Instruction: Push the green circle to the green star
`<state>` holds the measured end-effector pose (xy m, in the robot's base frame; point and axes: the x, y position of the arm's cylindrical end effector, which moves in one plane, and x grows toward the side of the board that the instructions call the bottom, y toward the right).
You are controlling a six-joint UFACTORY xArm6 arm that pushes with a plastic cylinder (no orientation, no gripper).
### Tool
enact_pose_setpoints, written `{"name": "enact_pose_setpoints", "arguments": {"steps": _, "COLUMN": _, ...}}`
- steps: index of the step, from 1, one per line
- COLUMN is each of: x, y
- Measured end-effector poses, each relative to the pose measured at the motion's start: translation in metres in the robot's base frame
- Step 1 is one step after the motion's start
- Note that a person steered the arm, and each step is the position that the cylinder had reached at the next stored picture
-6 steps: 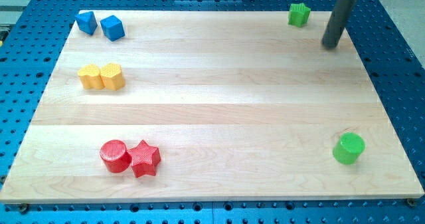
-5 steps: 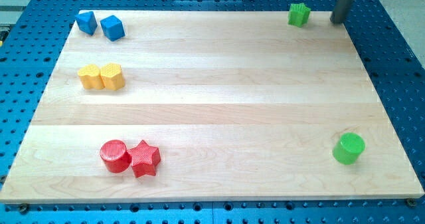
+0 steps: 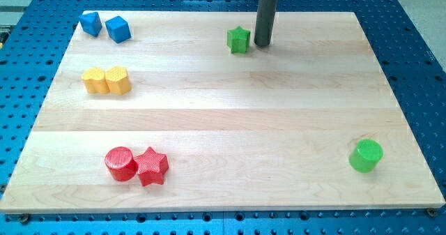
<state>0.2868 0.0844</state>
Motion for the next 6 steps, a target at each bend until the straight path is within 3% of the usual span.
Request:
{"name": "enact_pose_setpoints", "arguments": {"steps": 2, "x": -0.015, "y": -0.003}}
{"name": "enact_pose_setpoints", "arguments": {"steps": 3, "x": -0.051, "y": -0.041}}
{"name": "enact_pose_setpoints", "arguments": {"steps": 4, "x": 0.025, "y": -0.096}}
{"name": "enact_pose_setpoints", "arguments": {"steps": 5, "x": 0.102, "y": -0.087}}
{"name": "enact_pose_setpoints", "arguments": {"steps": 6, "x": 0.104, "y": -0.082}}
